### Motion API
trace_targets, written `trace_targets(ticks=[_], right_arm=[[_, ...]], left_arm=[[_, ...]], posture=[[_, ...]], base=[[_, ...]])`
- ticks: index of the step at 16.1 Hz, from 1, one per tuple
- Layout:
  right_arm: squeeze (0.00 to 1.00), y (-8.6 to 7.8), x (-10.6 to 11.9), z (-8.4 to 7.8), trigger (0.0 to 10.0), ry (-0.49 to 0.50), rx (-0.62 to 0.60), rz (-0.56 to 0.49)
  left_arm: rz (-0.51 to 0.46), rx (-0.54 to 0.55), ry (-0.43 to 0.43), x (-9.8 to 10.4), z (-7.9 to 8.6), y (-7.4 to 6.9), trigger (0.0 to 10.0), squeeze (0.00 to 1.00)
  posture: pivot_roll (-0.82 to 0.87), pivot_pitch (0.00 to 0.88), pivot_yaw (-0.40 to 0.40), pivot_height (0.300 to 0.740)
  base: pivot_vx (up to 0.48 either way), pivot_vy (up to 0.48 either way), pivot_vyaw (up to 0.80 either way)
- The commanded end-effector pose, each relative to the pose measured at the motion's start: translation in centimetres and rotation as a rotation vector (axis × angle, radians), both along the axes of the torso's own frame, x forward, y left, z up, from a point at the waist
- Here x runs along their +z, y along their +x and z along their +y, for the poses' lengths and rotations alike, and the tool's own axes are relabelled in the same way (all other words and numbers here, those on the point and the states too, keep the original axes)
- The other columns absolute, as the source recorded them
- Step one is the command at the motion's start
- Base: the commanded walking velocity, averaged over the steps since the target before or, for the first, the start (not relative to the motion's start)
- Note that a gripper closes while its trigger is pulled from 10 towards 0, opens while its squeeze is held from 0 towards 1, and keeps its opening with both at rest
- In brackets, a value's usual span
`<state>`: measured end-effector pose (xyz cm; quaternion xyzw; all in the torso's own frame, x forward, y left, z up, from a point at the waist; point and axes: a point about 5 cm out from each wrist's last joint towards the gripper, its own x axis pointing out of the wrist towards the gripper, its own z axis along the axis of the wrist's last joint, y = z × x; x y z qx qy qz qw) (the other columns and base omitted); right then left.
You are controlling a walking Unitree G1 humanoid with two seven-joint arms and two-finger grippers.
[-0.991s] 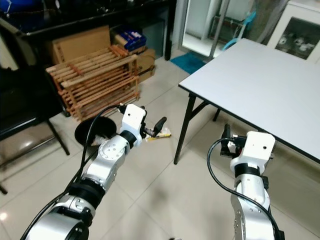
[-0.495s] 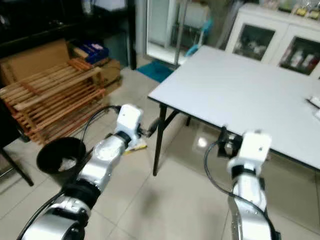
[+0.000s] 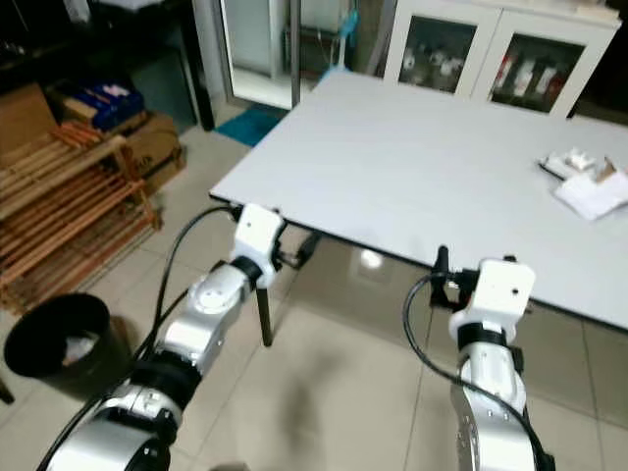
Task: Picking trash to rubbish bin
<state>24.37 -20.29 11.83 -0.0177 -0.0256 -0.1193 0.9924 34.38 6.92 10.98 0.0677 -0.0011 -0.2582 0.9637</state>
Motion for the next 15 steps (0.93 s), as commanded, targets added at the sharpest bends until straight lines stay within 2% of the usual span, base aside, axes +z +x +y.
trace_targets(ticks=[1, 15], right_arm=[[0.00, -0.11, 0.32, -0.23, 10.0, -0.008, -0.006, -0.012], [0.00, 0.17, 0.47, -0.18, 10.0, -0.020, 0.002, -0.019]], left_arm=[[0.001, -0.022, 0.002, 0.02, -0.54, -0.14, 10.0, 0.00], [0.007, -0.019, 0.008, -0.06, -0.49, -0.01, 10.0, 0.00]], posture=[[0.12, 0.019, -0.039, 0.740], [0.13, 0.009, -0.037, 0.740]], base=[[0.000, -0.465, 0.00], [0.000, -0.468, 0.00]])
